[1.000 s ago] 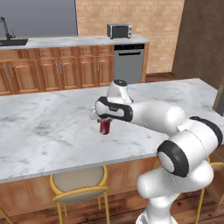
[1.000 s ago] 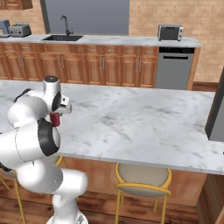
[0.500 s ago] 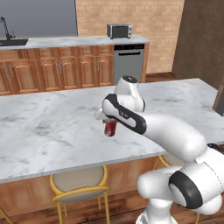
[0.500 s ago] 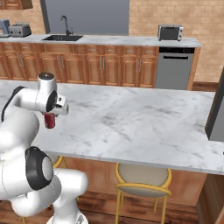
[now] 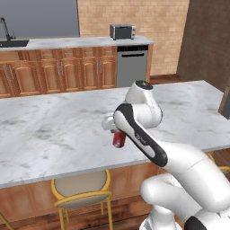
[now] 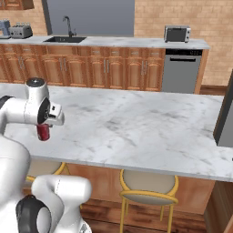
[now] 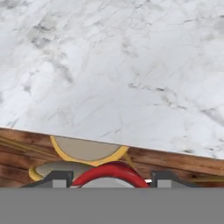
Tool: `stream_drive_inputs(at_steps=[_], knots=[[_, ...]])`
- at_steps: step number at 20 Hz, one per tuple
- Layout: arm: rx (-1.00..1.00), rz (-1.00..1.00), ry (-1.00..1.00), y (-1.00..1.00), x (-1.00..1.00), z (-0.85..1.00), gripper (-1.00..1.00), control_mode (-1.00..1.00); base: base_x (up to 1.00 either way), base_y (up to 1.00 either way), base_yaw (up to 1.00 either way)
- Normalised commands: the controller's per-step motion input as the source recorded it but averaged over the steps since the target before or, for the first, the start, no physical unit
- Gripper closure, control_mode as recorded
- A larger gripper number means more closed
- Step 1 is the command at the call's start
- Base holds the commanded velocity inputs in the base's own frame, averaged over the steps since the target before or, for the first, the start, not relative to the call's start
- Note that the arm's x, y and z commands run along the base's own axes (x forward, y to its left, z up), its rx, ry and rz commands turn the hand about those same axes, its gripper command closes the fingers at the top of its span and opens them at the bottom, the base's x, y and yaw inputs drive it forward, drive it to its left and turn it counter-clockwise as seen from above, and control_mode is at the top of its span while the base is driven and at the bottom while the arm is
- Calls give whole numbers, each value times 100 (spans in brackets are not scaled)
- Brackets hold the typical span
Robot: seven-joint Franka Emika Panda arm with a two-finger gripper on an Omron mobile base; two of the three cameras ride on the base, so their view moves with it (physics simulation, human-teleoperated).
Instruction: Four empty soda cans are scattered around the kitchen. Gather all the cans and cluster them next to the stove for recycling.
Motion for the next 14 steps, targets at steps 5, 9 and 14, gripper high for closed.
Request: stream_drive_inputs(at_steps=[5,9,14], knots=[[0,-1,0,-16,-66,9,100,-100,0,0,0],[0,0,-1,-32,-65,14,100,-100,0,0,0],[0,0,0,-27,-58,14,100,-100,0,0,0]])
